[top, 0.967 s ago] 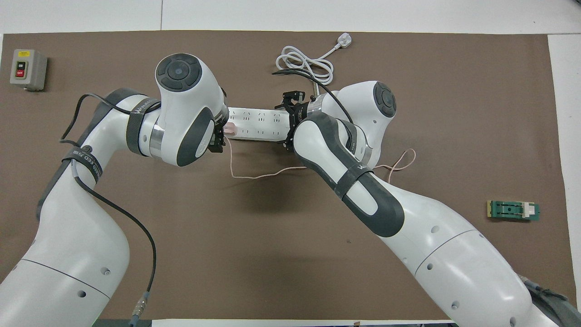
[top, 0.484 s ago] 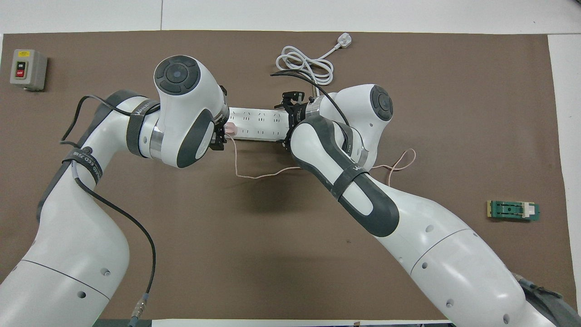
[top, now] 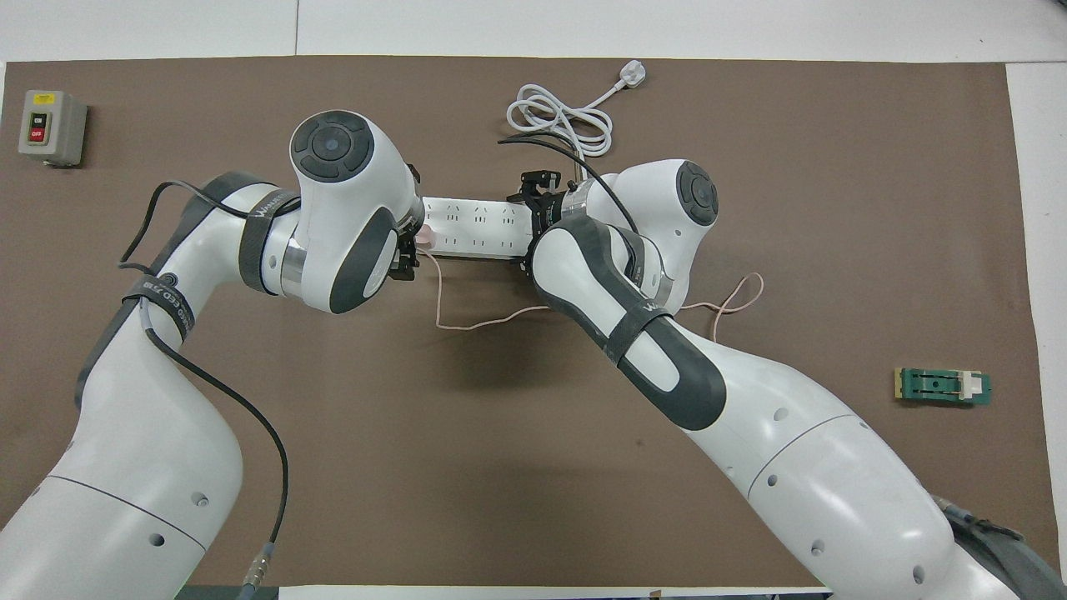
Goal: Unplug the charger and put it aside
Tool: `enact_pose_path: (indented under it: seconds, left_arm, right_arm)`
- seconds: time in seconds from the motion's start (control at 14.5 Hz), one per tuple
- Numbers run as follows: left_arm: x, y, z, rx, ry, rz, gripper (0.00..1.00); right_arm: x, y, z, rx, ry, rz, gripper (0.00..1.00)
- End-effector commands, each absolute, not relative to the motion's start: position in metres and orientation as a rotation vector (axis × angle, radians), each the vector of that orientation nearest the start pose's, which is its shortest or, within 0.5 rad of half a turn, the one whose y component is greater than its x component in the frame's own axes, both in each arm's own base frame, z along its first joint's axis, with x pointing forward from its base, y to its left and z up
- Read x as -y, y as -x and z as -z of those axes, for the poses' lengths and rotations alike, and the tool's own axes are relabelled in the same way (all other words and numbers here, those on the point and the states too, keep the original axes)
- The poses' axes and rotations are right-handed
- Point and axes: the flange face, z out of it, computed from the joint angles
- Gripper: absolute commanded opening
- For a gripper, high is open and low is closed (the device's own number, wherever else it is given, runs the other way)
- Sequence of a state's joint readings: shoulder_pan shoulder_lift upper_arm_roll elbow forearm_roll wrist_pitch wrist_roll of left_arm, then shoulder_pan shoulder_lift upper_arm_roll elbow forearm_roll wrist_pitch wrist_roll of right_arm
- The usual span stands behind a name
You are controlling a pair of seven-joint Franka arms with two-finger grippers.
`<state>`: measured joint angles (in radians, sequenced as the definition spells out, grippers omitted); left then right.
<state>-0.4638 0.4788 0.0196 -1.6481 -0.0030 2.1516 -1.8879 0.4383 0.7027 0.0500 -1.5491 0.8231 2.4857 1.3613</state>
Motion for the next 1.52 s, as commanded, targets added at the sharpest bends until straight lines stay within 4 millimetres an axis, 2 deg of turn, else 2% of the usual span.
enact_pose_path:
  seconds: [0.0, 0.07, 0.14, 0.21, 0.28, 0.35, 0.62, 0.76, 0.83, 0.97, 1.04, 1.11, 1.45]
  left_arm:
    - [0.2969, -0.6004, -0.3371, 2.112, 2.369, 0.018, 0.92]
    - [0.2968, -0.6001, -0.3358, 2.109, 2.366, 0.015, 0.91]
    - [0.2967, -0.5999, -0.3369, 2.107, 2.364, 0.013, 0.9]
    - [0.2967, -0.5998, -0.3372, 2.105, 2.362, 0.011, 0.88]
    - [0.2959, -0.6004, -0.3378, 2.107, 2.36, 0.011, 0.86]
    - [0.2956, -0.5999, -0.337, 2.105, 2.358, 0.009, 0.81]
    - [0.292, -0.6018, -0.3377, 2.113, 2.356, 0.012, 0.62]
    - [0.2918, -0.6015, -0.336, 2.11, 2.356, 0.01, 0.57]
    - [0.2918, -0.6015, -0.337, 2.111, 2.357, 0.011, 0.5]
    - [0.291, -0.6019, -0.336, 2.111, 2.354, 0.011, 0.28]
    - [0.292, -0.6014, -0.336, 2.107, 2.357, 0.012, 0.05]
    - [0.294, -0.601, -0.3368, 2.102, 2.366, 0.013, 0.0]
    - [0.2953, -0.6013, -0.338, 2.095, 2.379, 0.02, 0.0]
  right_arm:
    - [-0.3262, -0.6506, -0.2497, -1.742, 1.878, -0.44, 1.0]
    - [-0.3272, -0.6502, -0.2482, -1.742, 1.882, -0.441, 0.78]
    - [-0.3271, -0.6503, -0.2471, -1.745, 1.877, -0.443, 0.47]
    - [-0.3272, -0.6505, -0.2467, -1.744, 1.876, -0.444, 0.23]
    - [-0.3271, -0.6501, -0.2444, -1.747, 1.877, -0.448, 0.05]
    - [-0.3262, -0.6506, -0.2443, -1.748, 1.877, -0.446, 0.0]
    - [-0.3259, -0.6501, -0.2399, -1.74, 1.888, -0.446, 0.0]
    - [-0.3259, -0.6501, -0.2399, -1.74, 1.888, -0.446, 0.0]
    - [-0.3249, -0.6506, -0.2399, -1.739, 1.888, -0.445, 0.0]
    - [-0.3249, -0.6506, -0.2399, -1.738, 1.888, -0.445, 0.0]
    - [-0.3249, -0.6506, -0.2399, -1.731, 1.892, -0.443, 0.0]
    - [-0.3248, -0.6507, -0.24, -1.731, 1.891, -0.442, 0.0]
    - [-0.3249, -0.6506, -0.2399, -1.73, 1.893, -0.443, 0.0]
